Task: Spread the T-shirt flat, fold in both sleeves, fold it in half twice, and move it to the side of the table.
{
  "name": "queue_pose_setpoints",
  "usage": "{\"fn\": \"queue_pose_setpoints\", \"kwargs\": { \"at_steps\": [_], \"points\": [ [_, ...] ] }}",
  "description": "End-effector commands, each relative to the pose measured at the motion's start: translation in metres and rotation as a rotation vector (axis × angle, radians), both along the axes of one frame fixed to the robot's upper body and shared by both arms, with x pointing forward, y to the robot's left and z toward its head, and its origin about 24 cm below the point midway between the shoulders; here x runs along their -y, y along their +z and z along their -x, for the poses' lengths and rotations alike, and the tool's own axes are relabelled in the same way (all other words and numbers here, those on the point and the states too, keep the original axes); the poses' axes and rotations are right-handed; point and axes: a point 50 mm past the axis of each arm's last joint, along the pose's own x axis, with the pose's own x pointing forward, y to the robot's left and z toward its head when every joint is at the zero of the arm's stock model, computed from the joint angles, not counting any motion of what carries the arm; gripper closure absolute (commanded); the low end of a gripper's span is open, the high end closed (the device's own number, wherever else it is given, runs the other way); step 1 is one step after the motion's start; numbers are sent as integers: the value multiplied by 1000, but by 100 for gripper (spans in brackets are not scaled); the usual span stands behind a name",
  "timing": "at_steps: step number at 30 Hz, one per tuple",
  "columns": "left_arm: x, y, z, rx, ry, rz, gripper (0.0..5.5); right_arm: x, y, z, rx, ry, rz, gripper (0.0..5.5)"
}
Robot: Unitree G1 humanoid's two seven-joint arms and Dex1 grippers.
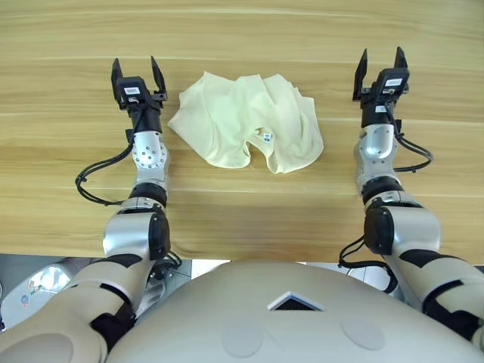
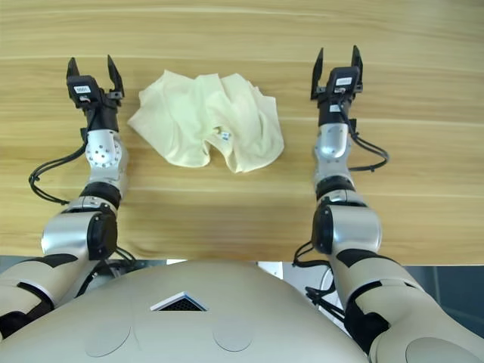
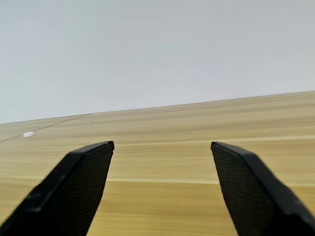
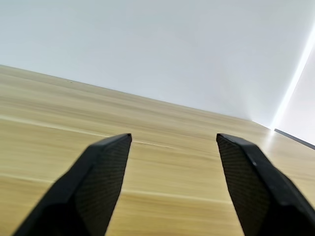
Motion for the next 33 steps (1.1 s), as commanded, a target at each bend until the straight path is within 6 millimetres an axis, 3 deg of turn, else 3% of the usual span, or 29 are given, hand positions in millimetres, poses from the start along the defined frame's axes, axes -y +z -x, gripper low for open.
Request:
{"fn": "queue_pose_setpoints", "kwargs": {
  "at_steps": [1,33],
  "points": [
    [-4,3,2,24,1,0,185,-4,7,-7,18,-3,43,230],
    [-9,4,11,64,26,-32,185,-12,9,-6,52,15,75,230]
  ]
}}
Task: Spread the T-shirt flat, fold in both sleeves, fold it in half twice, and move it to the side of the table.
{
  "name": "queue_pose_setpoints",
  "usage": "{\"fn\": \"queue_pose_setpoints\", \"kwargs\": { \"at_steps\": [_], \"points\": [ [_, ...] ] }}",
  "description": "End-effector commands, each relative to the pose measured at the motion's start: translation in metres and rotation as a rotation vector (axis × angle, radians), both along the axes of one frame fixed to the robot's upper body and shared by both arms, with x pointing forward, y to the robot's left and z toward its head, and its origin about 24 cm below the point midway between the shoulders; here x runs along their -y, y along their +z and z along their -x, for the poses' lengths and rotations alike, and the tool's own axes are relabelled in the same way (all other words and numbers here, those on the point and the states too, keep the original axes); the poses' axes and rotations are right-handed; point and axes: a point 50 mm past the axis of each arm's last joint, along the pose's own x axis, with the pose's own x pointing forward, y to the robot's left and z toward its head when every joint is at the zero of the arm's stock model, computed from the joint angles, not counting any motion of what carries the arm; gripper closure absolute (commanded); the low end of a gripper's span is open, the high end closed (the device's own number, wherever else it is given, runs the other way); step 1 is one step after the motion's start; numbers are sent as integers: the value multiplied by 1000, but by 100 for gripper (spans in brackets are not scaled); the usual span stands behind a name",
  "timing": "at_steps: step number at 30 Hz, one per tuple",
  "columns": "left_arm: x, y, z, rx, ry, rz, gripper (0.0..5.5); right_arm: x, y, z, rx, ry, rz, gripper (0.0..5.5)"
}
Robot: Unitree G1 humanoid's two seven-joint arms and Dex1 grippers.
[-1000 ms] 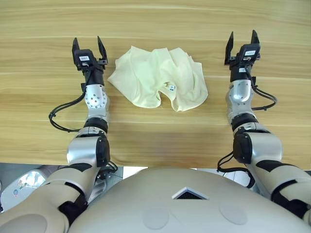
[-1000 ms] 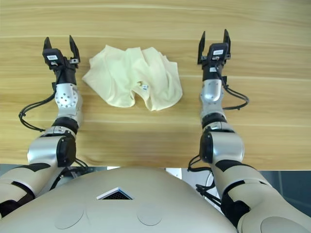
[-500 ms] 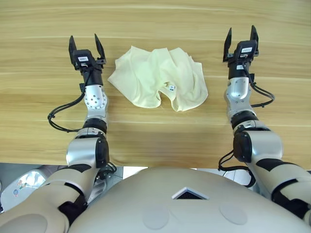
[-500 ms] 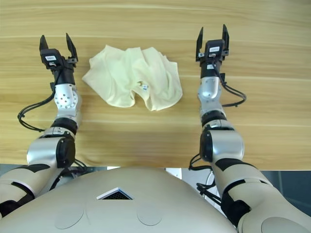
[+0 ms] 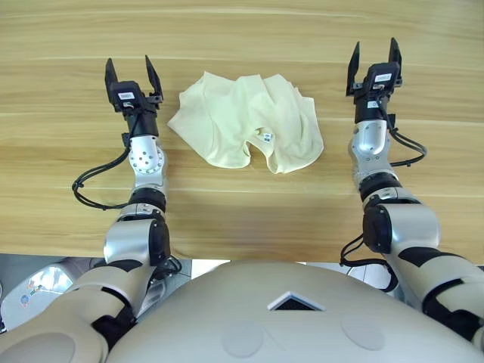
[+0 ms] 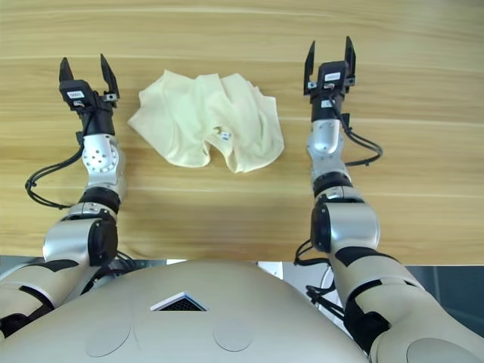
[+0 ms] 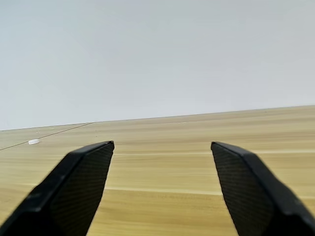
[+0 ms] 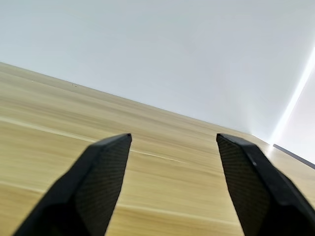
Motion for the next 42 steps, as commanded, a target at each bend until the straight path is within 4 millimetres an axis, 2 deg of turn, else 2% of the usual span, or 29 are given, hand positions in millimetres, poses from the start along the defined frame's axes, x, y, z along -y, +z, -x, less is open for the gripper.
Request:
{"fn": "queue_pose_setpoints", "kwargs": {
  "at_steps": [1,10,19,23,27,30,32,35,36,40,42],
  "points": [
    [-4,-1,2,-5,10,-14,185,0,2,0,11,5,1,230],
    [-3,1,2,6,9,-24,185,-1,2,1,18,8,4,230],
    [-13,2,2,9,80,28,185,-1,2,1,24,10,6,230],
    [-10,6,2,29,50,-35,185,4,4,5,49,-7,32,230],
    [-6,26,19,177,-149,-148,185,33,19,29,188,12,227,230],
    [-1,56,40,288,-339,-70,185,53,33,51,227,64,365,230],
    [7,73,53,322,-481,0,185,54,43,62,224,141,443,230],
    [20,75,75,257,-698,-160,185,55,47,79,139,298,580,230],
    [21,71,82,210,-755,-279,185,56,46,86,87,360,648,230],
    [8,47,104,-56,-890,-841,185,60,44,118,-137,578,893,230],
    [-1,39,112,-150,-908,-990,185,57,45,130,-210,653,951,230]
  ]
}}
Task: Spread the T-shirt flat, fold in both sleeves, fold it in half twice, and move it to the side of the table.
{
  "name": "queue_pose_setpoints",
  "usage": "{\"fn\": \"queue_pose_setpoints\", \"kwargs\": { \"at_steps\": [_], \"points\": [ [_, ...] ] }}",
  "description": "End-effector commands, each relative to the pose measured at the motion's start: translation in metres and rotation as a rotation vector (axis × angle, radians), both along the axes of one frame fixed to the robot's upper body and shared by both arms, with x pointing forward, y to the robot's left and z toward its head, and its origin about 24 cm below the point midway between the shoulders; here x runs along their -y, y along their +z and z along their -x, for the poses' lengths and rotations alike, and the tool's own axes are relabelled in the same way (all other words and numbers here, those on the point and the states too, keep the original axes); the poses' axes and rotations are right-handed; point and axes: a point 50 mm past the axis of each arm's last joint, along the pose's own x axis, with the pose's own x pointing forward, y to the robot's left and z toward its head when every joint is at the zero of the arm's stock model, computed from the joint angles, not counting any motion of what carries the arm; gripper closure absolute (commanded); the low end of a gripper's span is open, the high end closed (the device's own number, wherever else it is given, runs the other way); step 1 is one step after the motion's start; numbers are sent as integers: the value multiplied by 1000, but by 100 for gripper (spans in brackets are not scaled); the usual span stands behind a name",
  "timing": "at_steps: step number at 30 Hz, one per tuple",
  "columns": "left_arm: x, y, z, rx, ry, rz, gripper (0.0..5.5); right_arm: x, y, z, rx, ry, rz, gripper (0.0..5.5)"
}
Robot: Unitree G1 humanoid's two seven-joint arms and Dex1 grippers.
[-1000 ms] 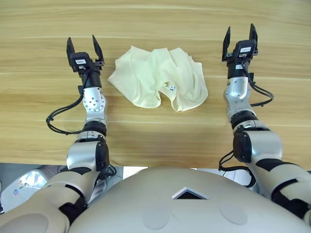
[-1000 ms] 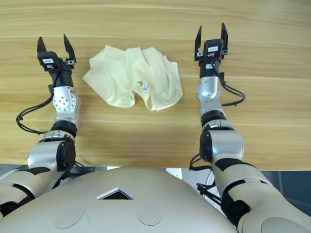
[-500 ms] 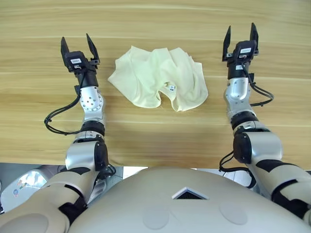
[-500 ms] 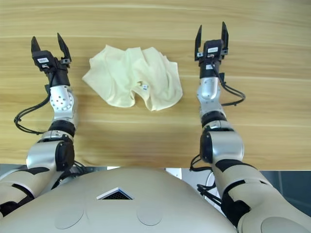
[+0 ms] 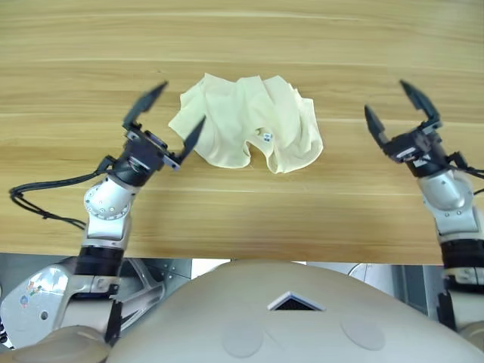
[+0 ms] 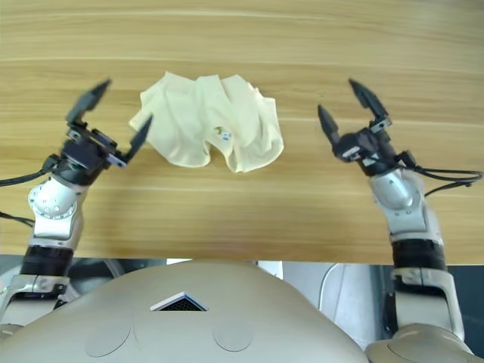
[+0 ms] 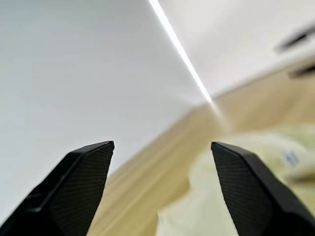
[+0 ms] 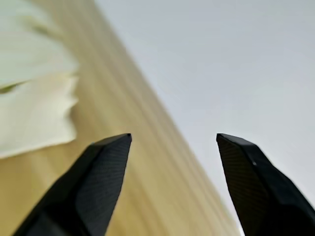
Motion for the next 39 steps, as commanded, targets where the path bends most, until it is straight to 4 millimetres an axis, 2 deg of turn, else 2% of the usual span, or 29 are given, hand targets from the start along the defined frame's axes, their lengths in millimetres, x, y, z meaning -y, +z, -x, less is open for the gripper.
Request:
{"fn": "queue_pose_setpoints", "kwargs": {
  "at_steps": [1,5,9,15,21,27,30,39],
  "points": [
    [-18,-12,18,-33,-42,-400,185,-7,5,25,-169,122,208,230],
    [-19,-9,27,-21,-61,-569,185,-10,10,40,-249,155,281,230],
    [-28,-16,21,-62,-43,-723,185,-17,5,41,-286,178,295,230],
    [-27,-25,11,-55,-82,-894,185,-19,-3,38,-323,191,321,230],
    [-16,-34,13,-73,-235,-971,185,-22,-6,32,-325,208,355,230],
    [0,-40,6,-37,-347,-1001,185,-25,-10,25,-314,230,372,230],
    [1,-41,-3,-20,-350,-1031,185,-27,-10,24,-310,243,377,230],
    [0,-47,-13,-22,-315,-1050,185,-29,-17,26,-318,248,370,230]
  ]
}}
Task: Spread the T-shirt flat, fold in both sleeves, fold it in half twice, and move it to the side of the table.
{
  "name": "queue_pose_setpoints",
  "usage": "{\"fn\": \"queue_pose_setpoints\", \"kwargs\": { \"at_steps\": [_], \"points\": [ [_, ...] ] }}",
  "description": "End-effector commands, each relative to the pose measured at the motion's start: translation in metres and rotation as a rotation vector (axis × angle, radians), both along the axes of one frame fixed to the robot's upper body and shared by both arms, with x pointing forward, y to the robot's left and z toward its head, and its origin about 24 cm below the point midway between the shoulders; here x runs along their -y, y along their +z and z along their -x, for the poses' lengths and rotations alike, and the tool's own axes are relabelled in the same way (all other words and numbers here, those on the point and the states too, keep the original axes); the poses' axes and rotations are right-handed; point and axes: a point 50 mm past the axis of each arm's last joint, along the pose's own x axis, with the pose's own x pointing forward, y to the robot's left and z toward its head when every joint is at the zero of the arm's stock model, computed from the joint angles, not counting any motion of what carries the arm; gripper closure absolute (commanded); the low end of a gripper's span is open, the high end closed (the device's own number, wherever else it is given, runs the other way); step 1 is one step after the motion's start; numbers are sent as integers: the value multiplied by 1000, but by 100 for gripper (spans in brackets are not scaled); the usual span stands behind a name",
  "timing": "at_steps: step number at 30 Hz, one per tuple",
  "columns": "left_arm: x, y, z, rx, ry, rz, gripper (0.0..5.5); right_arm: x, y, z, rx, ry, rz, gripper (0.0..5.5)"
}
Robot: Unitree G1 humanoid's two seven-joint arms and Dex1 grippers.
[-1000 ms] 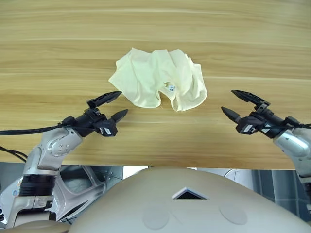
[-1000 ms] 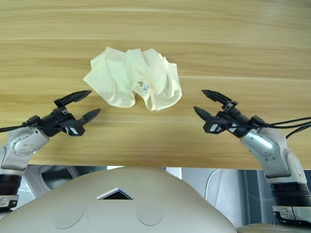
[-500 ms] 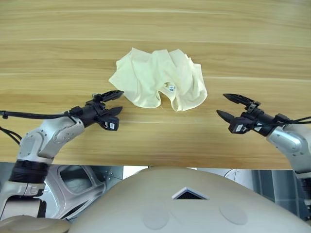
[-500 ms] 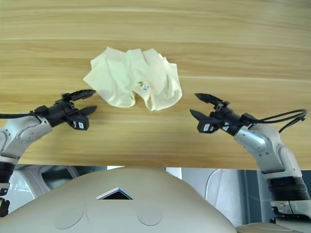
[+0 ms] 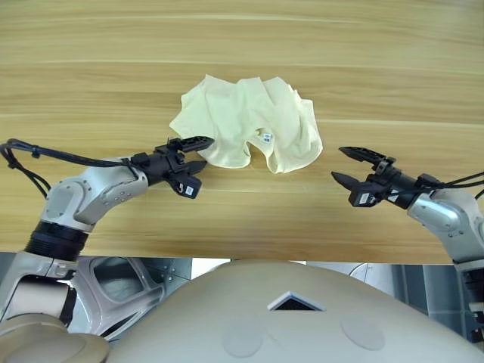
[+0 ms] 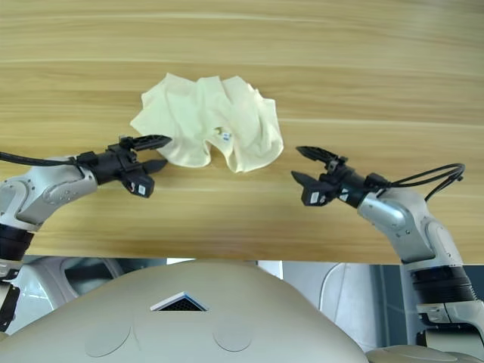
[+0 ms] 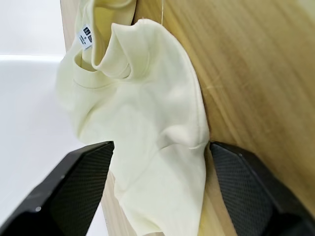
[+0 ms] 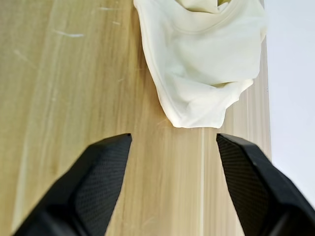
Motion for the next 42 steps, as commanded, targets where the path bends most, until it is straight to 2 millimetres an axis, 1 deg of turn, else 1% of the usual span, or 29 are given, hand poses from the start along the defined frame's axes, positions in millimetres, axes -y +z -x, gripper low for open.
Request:
{"fn": "queue_pose_setpoints", "kwargs": {
  "at_steps": [1,8,10,14,17,22,30,34,37,42],
  "points": [
    [-11,-25,7,-79,45,-113,185,-2,-3,-2,5,6,-6,230],
    [-12,-31,3,-68,97,-93,185,-8,-8,-8,3,19,-22,230],
    [-9,-32,4,-72,92,-75,185,-8,-11,-9,1,24,-28,230],
    [-3,-35,10,-89,89,-29,185,-15,-14,-18,10,41,-54,230],
    [-3,-40,13,-107,92,-30,244,-18,-19,-22,9,51,-62,235],
    [-2,-45,18,-135,88,-35,326,-27,-26,-31,14,77,-85,235],
    [-4,-49,21,-155,93,-44,469,-25,-33,-33,13,68,-95,235],
    [-4,-49,21,-156,95,-43,509,-21,-33,-35,13,42,-97,293],
    [-4,-49,20,-154,95,-42,544,-18,-36,-38,12,19,-102,352],
    [-5,-48,19,-150,96,-41,550,-21,-42,-42,2,12,-119,454]
  ]
}}
